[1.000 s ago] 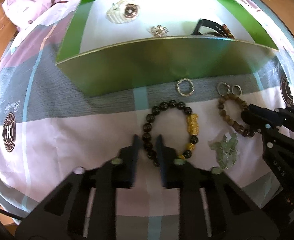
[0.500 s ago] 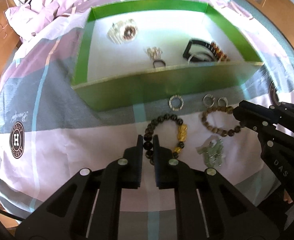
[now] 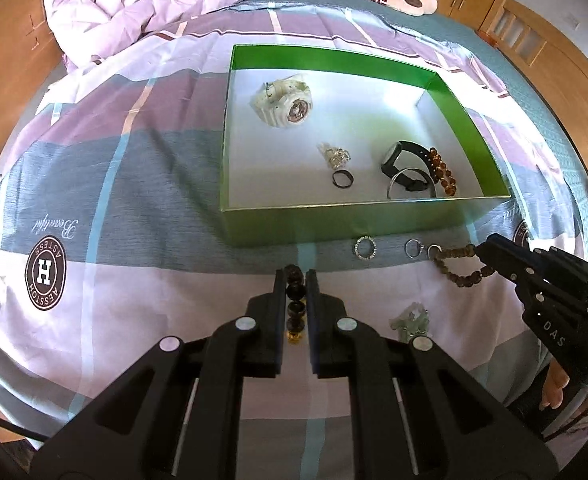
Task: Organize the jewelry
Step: 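Carry the wooden bead bracelet into the box with the right tool while the left carries the black-gold bracelet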
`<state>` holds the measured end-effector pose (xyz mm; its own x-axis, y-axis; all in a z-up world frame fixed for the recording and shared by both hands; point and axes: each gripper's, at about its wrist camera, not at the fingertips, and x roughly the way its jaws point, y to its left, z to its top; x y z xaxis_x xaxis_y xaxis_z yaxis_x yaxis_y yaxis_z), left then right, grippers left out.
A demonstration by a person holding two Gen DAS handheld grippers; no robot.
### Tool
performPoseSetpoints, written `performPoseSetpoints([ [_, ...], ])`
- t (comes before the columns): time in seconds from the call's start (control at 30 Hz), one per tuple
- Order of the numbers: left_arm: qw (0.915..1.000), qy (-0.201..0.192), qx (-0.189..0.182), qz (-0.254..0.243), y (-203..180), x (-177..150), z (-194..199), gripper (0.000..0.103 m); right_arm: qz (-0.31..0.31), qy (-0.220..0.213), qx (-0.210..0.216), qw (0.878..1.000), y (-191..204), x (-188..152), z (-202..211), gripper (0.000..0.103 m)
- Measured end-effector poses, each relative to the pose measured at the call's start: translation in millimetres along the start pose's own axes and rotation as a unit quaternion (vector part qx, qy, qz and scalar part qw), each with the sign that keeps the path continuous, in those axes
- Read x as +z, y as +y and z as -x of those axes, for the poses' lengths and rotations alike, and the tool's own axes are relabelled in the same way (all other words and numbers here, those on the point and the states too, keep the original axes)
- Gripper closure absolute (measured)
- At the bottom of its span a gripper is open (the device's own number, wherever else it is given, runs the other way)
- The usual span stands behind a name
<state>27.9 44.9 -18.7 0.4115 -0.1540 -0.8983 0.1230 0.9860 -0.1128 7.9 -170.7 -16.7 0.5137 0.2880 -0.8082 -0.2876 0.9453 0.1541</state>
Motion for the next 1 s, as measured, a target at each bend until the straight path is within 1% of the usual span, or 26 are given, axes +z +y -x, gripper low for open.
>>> performPoseSetpoints([
  [0.13, 0.9996, -0.016, 0.018, -0.011, -6, 1, 7, 0.093, 0.009, -0.017, 0.002, 1.0, 5, 2, 7, 0.092],
  [0.2, 0.9993, -0.029, 0.018, -0.012, -8, 2, 13, 0.093, 0.01, -0.027, 0.004, 1.0, 7, 4, 12, 0.092],
  [0.3, 0.9972, -0.07, 0.015, -0.022, -16, 8, 37, 0.093, 0.013, -0.044, 0.006, 0.999, 12, 11, 23, 0.092],
  [0.37, 0.9934, -0.11, 0.006, -0.033, -24, 17, 63, 0.093, 0.02, -0.063, 0.01, 0.998, 16, 19, 34, 0.092],
  [0.47, 0.9888, -0.143, 0.004, -0.043, -31, 32, 84, 0.093, 0.029, -0.099, 0.008, 0.995, 21, 37, 53, 0.092],
  [0.53, 0.9866, -0.156, 0.006, -0.047, -33, 46, 85, 0.093, 0.026, -0.118, 0.003, 0.993, 19, 52, 59, 0.092],
  [0.57, 0.9857, -0.162, 0.009, -0.046, -33, 53, 82, 0.093, 0.022, -0.131, 0.0, 0.991, 17, 59, 61, 0.092],
  [0.63, 0.9831, -0.178, 0.02, -0.04, -30, 67, 70, 0.093, 0.013, -0.144, -0.003, 0.989, 12, 68, 58, 0.092],
  [0.67, 0.9819, -0.184, 0.024, -0.038, -28, 73, 62, 0.093, 0.008, -0.147, -0.003, 0.989, 10, 72, 54, 0.092],
  [0.73, 0.9813, -0.188, 0.02, -0.033, -23, 79, 49, 0.093, 0.002, -0.143, -0.009, 0.99, 4, 77, 39, 0.092],
  [0.83, 0.9831, -0.181, 0.025, -0.019, -17, 91, 33, 0.093, -0.014, -0.122, -0.017, 0.992, -5, 76, 13, 0.092],
  [1.0, 0.9852, -0.17, 0.02, -0.015, -17, 98, 23, 0.093, -0.023, -0.091, -0.024, 0.995, -13, 77, -19, 0.092],
])
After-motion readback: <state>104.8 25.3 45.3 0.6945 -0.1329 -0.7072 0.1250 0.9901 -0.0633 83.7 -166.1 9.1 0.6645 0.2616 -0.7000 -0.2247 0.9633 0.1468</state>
